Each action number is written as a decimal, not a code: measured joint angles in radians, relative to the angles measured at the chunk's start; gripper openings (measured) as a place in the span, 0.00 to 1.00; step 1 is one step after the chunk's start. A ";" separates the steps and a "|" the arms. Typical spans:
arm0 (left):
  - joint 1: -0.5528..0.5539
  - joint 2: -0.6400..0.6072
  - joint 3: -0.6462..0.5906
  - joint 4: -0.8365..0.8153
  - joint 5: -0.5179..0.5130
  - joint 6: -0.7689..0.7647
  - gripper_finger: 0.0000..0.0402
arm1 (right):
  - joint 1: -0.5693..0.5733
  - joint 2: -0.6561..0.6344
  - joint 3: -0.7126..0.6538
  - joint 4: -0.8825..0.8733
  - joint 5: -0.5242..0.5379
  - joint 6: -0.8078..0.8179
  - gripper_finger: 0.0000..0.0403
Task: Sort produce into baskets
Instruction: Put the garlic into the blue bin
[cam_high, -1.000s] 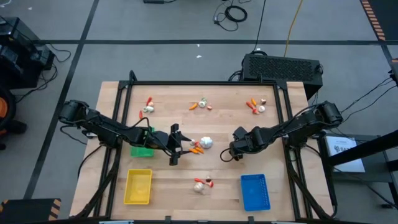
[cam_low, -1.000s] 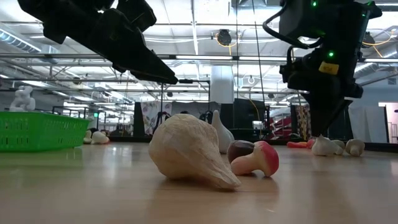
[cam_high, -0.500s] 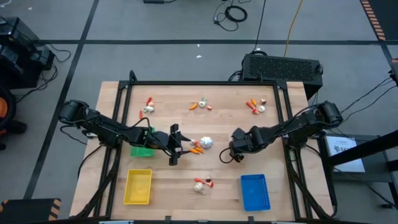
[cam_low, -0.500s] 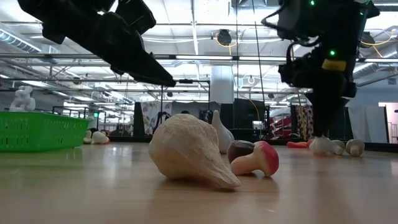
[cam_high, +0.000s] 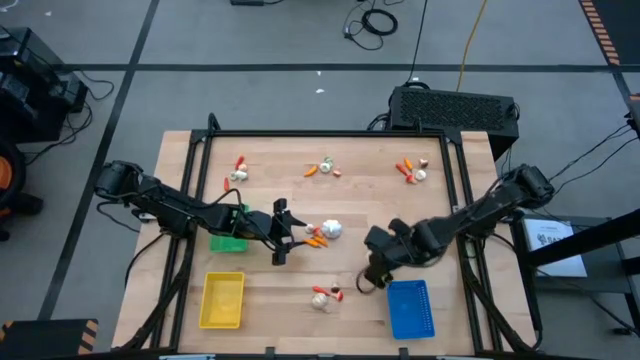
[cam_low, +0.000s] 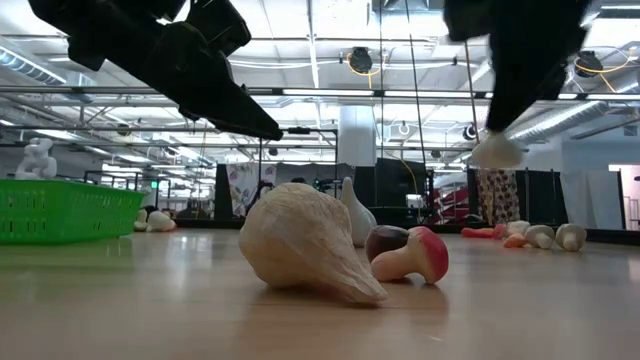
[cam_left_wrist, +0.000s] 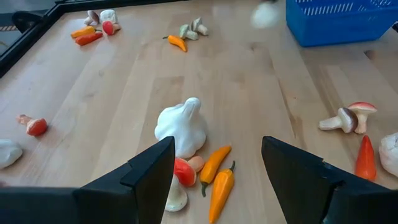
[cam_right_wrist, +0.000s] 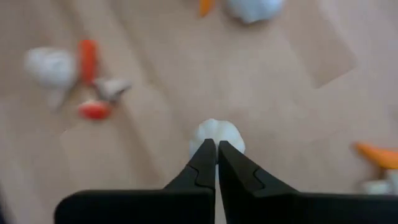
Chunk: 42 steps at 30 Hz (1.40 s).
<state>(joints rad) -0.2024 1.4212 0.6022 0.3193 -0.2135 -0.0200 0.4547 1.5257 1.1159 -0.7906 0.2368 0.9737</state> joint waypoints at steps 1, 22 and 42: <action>0.000 0.000 0.000 0.000 0.000 0.000 0.62 | 0.025 0.000 0.005 0.000 0.000 0.024 0.00; 0.040 0.000 0.000 0.067 -0.035 0.088 0.62 | 0.384 0.000 0.008 -0.147 0.128 0.727 0.00; 0.078 0.000 0.000 0.066 -0.031 0.088 0.62 | 0.463 0.040 0.008 -0.173 0.112 0.919 0.06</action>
<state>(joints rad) -0.1246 1.4212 0.6018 0.3851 -0.2443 0.0681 0.9176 1.5658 1.1244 -0.9634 0.3489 1.8931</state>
